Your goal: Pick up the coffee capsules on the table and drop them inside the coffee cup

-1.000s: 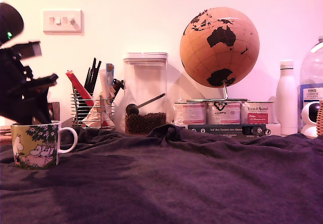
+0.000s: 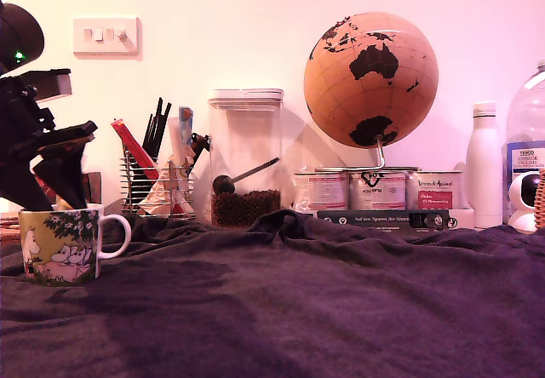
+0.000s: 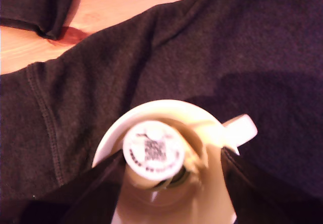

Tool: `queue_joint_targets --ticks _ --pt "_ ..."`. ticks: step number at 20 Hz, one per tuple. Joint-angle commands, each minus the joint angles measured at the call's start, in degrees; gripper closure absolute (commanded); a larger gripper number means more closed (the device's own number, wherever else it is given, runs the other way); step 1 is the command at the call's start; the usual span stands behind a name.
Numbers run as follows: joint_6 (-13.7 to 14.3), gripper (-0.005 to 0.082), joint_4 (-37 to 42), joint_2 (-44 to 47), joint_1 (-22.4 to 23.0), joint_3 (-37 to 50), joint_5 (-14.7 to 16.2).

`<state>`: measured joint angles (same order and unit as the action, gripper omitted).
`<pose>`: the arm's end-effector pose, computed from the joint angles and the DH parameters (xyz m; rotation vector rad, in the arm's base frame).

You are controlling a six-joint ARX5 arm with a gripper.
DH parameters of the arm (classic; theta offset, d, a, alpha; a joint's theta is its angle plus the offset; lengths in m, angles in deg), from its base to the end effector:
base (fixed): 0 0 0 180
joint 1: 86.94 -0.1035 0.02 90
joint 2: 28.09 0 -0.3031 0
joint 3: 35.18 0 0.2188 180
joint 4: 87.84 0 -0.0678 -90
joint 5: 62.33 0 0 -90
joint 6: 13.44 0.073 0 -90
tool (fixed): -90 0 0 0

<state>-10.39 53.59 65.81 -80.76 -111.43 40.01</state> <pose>0.3229 -0.0507 0.2239 -0.0045 0.9754 -0.3228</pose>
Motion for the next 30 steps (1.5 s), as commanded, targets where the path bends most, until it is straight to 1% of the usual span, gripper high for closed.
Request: queue_joint_targets --ticks 1,5,10,12,13,16,24,26,27,28,29,30 --pt "0.31 0.0221 -0.5 0.15 -0.02 -0.57 0.02" --pt "0.42 0.0221 -3.67 -0.22 -0.02 -1.05 0.04" --pt "0.46 0.0224 -5.09 -2.71 0.0 -1.07 0.02" --pt "0.44 0.0272 -5.79 -4.52 0.0 -1.07 0.04" --pt "0.46 0.0282 -6.56 -5.62 -0.02 -1.07 0.04" --pt "0.48 0.0287 -9.03 -8.17 -0.02 -1.07 0.02" --pt "0.44 0.0295 -12.26 -12.48 -0.02 -1.07 0.04" --pt "0.44 0.0336 -12.46 -13.09 0.0 -1.07 0.5" --pt "0.44 0.0372 -12.41 -13.55 0.0 -1.07 1.03" --pt "0.39 0.0427 -12.26 -14.05 0.0 -1.07 1.46" --pt "0.17 0.052 -12.17 -14.58 0.0 -1.05 1.97" --pt "0.15 0.065 -11.93 -15.06 0.0 -1.05 2.21"
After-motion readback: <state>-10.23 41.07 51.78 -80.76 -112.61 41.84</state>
